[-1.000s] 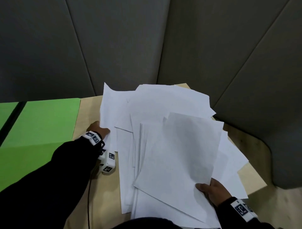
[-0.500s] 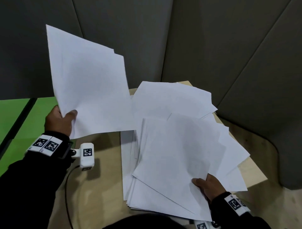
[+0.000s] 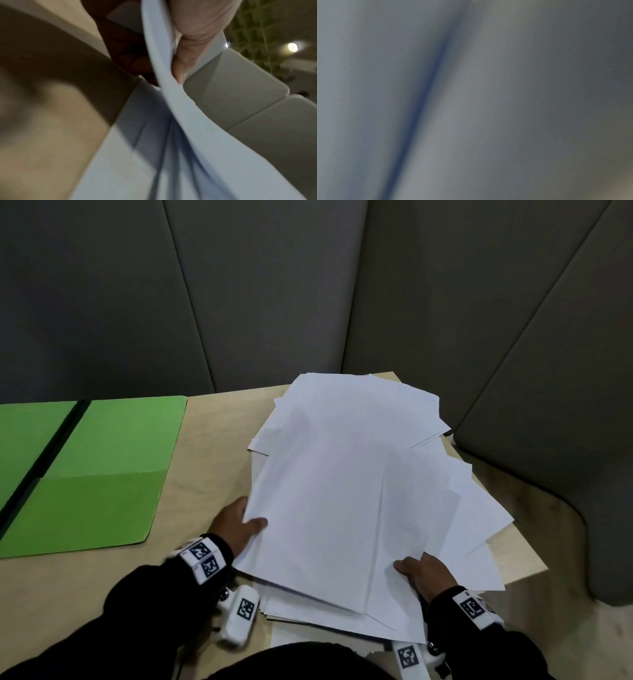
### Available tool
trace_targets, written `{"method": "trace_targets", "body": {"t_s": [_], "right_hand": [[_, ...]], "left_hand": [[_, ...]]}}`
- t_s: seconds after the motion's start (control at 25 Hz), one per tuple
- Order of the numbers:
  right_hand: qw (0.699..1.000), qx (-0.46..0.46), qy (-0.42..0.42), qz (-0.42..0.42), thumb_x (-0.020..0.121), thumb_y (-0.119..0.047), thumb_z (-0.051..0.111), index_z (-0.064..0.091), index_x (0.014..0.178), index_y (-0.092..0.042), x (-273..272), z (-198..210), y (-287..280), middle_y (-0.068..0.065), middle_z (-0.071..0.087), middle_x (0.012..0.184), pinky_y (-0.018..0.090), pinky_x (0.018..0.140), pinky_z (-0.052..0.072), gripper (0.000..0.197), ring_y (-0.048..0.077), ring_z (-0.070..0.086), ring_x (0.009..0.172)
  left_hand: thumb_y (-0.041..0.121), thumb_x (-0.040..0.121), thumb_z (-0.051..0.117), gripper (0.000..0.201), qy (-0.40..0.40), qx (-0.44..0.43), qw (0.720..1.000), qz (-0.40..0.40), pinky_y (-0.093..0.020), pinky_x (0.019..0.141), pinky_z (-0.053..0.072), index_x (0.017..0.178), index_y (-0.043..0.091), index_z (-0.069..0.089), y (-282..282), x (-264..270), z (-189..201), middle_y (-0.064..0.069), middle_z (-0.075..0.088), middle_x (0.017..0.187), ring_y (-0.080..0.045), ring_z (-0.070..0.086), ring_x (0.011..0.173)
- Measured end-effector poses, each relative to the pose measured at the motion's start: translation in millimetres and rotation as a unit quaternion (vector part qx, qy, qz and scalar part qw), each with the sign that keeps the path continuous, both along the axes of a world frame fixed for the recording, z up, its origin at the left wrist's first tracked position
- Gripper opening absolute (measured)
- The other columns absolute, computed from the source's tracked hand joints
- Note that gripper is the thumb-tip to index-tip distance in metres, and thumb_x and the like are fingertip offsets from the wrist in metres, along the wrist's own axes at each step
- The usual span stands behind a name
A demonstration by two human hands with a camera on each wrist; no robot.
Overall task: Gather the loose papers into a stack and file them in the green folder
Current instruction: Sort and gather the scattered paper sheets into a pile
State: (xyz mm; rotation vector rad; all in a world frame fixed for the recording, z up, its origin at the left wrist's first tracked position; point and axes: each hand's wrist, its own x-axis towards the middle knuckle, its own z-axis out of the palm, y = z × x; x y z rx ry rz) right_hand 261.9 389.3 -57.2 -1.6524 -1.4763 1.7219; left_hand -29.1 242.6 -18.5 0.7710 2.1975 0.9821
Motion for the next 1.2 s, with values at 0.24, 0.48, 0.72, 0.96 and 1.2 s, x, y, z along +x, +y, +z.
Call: {"method": "trace_targets", "body": {"t_s": [0.24, 0.48, 0.72, 0.96, 1.2], "right_hand": [[0.993, -0.087, 0.042, -0.075, 0.082, -0.036, 0.064, 0.066, 0.088, -0.009, 0.6, -1.4, 2.5, 0.019, 0.066, 0.114, 0.035, 0.082, 0.044, 0.028, 0.027, 0.058, 0.089], [1.0, 0.011, 0.021, -0.005, 0.08, -0.02, 0.07, 0.065, 0.101, 0.002, -4.5, 14.4, -3.4, 0.018, 0.07, 0.096, 0.024, 0.06, 0.048, 0.031, 0.023, 0.065, 0.076], [0.999, -0.012, 0.029, -0.019, 0.067, -0.021, 0.077, 0.067, 0.088, 0.0, -6.4, 14.4, -4.6, 0.013, 0.071, 0.077, 0.029, 0.062, 0.052, 0.031, 0.028, 0.067, 0.07], [0.999, 0.001, 0.035, -0.007, 0.072, -0.001, 0.069, 0.063, 0.078, -0.006, -1.1, 16.5, -8.5, -0.005, 0.067, 0.05, 0.022, 0.046, 0.049, 0.01, 0.016, 0.062, 0.051], [0.997, 0.031, 0.06, -0.031, 0.074, -0.007, 0.071, 0.063, 0.087, -0.004, 28.6, 26.5, -5.2, 0.008, 0.066, 0.083, 0.013, 0.054, 0.044, 0.017, 0.014, 0.057, 0.07]], "left_hand": [[0.029, 0.091, 0.057, 0.057, 0.123, -0.125, 0.978, -0.109, -0.028, 0.105, 0.034, 0.141, 0.01, 0.035, 14.9, 29.1, -1.5, -0.009, 0.044, 0.142, -0.024, 0.043, 0.13], [0.033, 0.09, 0.056, 0.05, 0.146, -0.147, 0.969, -0.131, -0.029, 0.098, 0.04, 0.133, 0.012, 0.042, 14.1, 43.3, 1.5, -0.007, 0.051, 0.129, -0.025, 0.049, 0.12], [0.037, 0.096, 0.04, 0.037, 0.218, -0.179, 0.938, -0.199, -0.034, 0.096, 0.043, 0.126, 0.014, 0.042, 6.0, 59.6, 8.6, -0.005, 0.043, 0.126, -0.024, 0.045, 0.118], [0.049, 0.095, 0.036, 0.047, 0.192, -0.199, 0.936, -0.216, -0.035, 0.097, 0.041, 0.128, 0.016, 0.04, 11.6, 55.4, 14.8, -0.003, 0.041, 0.128, -0.024, 0.046, 0.12], [0.048, 0.092, 0.047, 0.054, 0.15, -0.146, 0.967, -0.145, -0.033, 0.1, 0.041, 0.138, 0.02, 0.039, 45.0, -4.1, 20.5, -0.008, 0.049, 0.133, -0.025, 0.051, 0.121]]}}
